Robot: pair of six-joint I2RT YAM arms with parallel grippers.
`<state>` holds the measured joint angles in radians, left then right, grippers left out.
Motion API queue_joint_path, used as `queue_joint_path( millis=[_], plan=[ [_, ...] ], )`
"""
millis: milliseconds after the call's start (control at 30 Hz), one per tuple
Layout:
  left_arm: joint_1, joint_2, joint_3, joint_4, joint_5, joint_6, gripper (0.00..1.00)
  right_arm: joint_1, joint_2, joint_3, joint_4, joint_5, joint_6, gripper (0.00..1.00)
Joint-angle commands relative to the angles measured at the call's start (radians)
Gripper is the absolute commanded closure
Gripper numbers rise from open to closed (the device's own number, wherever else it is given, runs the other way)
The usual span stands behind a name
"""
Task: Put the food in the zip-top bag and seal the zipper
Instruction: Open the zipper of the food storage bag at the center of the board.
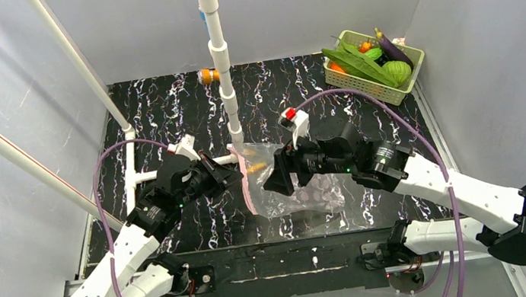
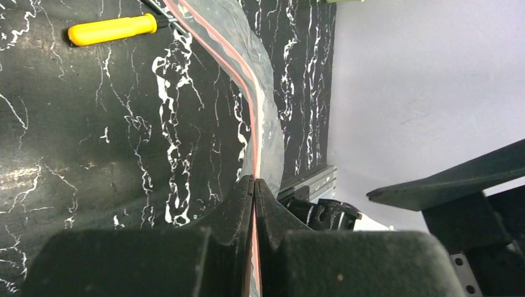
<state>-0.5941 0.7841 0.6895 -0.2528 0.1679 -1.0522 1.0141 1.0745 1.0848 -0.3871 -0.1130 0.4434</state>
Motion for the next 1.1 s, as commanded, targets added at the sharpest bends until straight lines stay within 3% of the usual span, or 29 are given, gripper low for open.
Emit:
queue_joint_path(
  millis=[0, 167, 333, 733, 967, 1067],
  plan=[
    [-0.006, -0.006, 0.01, -0.024, 0.018, 0.027, 1.0, 0.016, 0.073, 0.025, 0.009, 0.115, 0.136, 0.14],
    [-0.006, -0.003, 0.004, -0.009, 0.034, -0.001, 1.0, 0.13, 0.145, 0.047, 0.041, 0.289, 0.199, 0.16],
    [-0.006, -0.017, -0.002, -0.003, 0.037, -0.018, 1.0, 0.192, 0.213, 0.083, 0.024, 0.362, 0.189, 0.29],
    [-0.006, -0.028, -0.001, -0.002, 0.042, -0.03, 1.0, 0.263, 0.353, 0.209, -0.034, 0.468, 0.168, 0.29],
    [-0.006, -0.045, 0.004, -0.018, 0.036, -0.025, 1.0, 0.262, 0.333, 0.175, -0.043, 0.518, 0.182, 0.7],
    [-0.006, -0.048, 0.009, -0.033, 0.03, -0.015, 1.0, 0.264, 0.292, 0.123, 0.015, 0.482, 0.174, 0.94]
  ],
)
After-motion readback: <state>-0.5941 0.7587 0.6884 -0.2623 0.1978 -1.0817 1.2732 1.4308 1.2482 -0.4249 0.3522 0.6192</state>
